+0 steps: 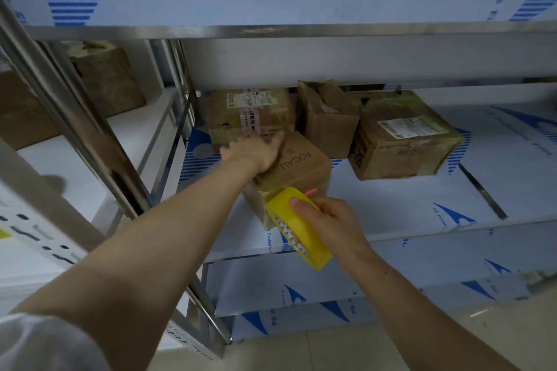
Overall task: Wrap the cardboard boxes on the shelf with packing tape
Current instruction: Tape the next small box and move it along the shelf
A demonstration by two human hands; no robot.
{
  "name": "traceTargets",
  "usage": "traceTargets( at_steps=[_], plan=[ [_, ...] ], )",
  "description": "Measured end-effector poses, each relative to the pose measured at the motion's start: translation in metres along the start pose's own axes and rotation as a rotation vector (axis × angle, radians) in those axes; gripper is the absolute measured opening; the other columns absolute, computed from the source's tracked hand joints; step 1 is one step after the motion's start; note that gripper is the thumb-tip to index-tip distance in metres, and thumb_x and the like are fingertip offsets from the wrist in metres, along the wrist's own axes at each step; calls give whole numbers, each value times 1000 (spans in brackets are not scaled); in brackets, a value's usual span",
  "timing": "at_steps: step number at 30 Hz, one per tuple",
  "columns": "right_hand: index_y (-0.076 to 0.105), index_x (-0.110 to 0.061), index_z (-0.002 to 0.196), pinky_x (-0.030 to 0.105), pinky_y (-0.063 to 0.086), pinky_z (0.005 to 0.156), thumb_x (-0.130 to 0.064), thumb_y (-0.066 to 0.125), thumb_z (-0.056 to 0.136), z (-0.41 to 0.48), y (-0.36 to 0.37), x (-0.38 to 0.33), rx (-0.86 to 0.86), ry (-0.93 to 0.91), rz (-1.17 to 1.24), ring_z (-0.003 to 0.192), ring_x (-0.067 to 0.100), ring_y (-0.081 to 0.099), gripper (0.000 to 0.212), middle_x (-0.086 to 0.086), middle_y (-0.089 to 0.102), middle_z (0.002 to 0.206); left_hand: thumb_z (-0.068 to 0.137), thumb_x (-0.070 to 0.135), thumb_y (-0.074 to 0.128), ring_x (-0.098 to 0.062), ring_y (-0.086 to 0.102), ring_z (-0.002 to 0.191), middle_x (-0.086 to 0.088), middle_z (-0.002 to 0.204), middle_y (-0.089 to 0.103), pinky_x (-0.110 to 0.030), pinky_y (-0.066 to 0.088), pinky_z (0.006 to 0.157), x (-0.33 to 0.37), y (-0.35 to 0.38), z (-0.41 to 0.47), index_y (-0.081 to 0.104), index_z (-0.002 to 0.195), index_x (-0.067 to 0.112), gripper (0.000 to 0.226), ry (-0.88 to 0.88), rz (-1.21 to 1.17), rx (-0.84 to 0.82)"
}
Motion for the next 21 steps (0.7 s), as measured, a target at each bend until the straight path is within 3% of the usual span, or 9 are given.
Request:
traceTargets(
  at_steps=[2, 5, 9, 12, 14, 17, 18, 19, 21],
  plan=[
    [66, 5, 85, 18, 46, 51, -29, 65, 87, 1, 4, 4, -25, 12, 61, 58, 14, 57, 34, 15, 62, 70, 96, 61, 16, -31, 55, 114, -14, 126, 58, -37, 42, 87, 8, 5, -1, 54, 125, 12, 69, 47, 106, 37],
    [68, -3, 76, 19, 45, 50, -23, 63, 90, 1, 8, 8, -60, -6, 127, 57, 12, 56, 25, 7, 61, 64, 101, 45, 21, -30, 59, 104, -14, 118, 62, -33, 43, 76, -2, 1, 16, 60, 115, 11, 53, 17, 54, 75],
    [64, 1, 72, 27, 48, 59, -39, 65, 75, 3, 10, 18, -56, -31, 176, 61, 19, 58, 40, 15, 62, 67, 97, 49, 29, -30, 56, 114, -11, 131, 56, -41, 46, 98, -18, 12, 39, 49, 134, 19, 51, -21, -247, -90],
    [63, -18, 56, 27, 45, 58, -40, 65, 78, 7, 10, 20, -38, -59, 157, 61, 21, 54, 31, 11, 57, 62, 102, 36, 27, -31, 50, 123, -14, 138, 50, -42, 40, 105, -15, 19, 44, 45, 138, 16, 45, -3, -316, -160],
    [64, -22, 56, 31, 48, 62, -44, 62, 73, 10, 8, 19, -17, -66, 128, 64, 22, 57, 28, 11, 61, 64, 103, 33, 23, -31, 52, 119, -16, 131, 55, -42, 40, 104, -12, 13, 40, 50, 132, 14, 44, 25, -185, -87],
    [67, -11, 68, 42, 54, 75, -46, 64, 72, 13, 7, 18, -14, -62, 111, 75, 36, 64, 36, 17, 67, 74, 104, 39, 19, -27, 59, 102, -10, 104, 67, -40, 33, 99, 27, -21, -2, 61, 116, 17, 49, 260, 350, 311],
    [68, -13, 64, 43, 53, 77, -43, 67, 76, 13, 6, 17, -11, -54, 109, 72, 35, 63, 33, 14, 66, 69, 103, 45, 16, -27, 58, 106, -10, 108, 66, -40, 31, 100, 40, -22, -17, 61, 118, 19, 54, 327, 423, 333],
    [66, -16, 59, 43, 53, 76, -40, 69, 79, 13, 5, 16, -10, -44, 115, 68, 30, 61, 32, 10, 63, 63, 100, 54, 12, -29, 52, 118, -13, 123, 61, -42, 27, 104, 44, -12, -25, 55, 128, 19, 62, 325, 422, 236],
    [61, -11, 56, 41, 50, 72, -43, 68, 74, 15, 4, 15, -13, -42, 111, 65, 22, 56, 38, 7, 58, 61, 87, 75, 5, -30, 21, 143, -15, 154, 26, -54, 8, 113, 35, 11, -35, 24, 150, 18, 86, 214, 328, -33]
  ],
)
Point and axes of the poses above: each hand's wrist, its own z-axis towards the middle knuckle, its own y-axis out of the palm, x = y × z, the point moved 8 cm from there along z, towards the middle knuckle
